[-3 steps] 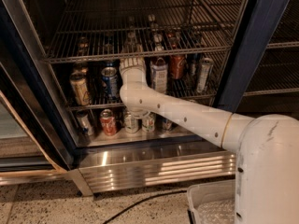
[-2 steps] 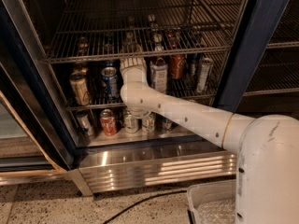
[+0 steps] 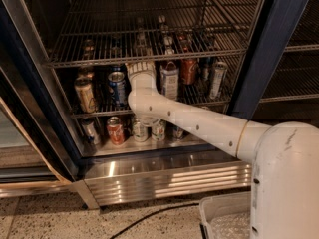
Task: Pick water bottle from middle shelf of fridge
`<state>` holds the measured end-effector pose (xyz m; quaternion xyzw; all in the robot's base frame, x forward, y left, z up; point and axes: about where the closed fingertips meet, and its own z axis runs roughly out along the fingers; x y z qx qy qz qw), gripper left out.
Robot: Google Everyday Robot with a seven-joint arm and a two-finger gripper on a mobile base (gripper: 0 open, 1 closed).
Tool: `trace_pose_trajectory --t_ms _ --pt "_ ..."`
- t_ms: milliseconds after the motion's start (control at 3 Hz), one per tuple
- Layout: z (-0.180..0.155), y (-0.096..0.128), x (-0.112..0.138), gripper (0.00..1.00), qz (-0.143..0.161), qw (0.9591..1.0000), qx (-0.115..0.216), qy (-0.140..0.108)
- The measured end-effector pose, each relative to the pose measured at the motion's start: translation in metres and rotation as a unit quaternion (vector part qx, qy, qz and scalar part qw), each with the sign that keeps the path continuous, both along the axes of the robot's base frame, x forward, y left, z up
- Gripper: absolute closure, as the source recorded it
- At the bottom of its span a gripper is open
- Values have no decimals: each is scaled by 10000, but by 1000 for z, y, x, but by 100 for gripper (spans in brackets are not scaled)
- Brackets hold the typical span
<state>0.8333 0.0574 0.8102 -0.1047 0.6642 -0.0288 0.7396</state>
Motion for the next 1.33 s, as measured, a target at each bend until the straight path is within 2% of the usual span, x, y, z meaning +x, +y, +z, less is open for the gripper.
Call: trace_pose_trajectory --t_ms 333,1000,1333 --pt "0 0 1 42 -7 10000 -3 -3" --pt "7 -18 28 44 -246 9995 -162 -79" --pt "7 -18 28 44 -240 9995 -168 -77"
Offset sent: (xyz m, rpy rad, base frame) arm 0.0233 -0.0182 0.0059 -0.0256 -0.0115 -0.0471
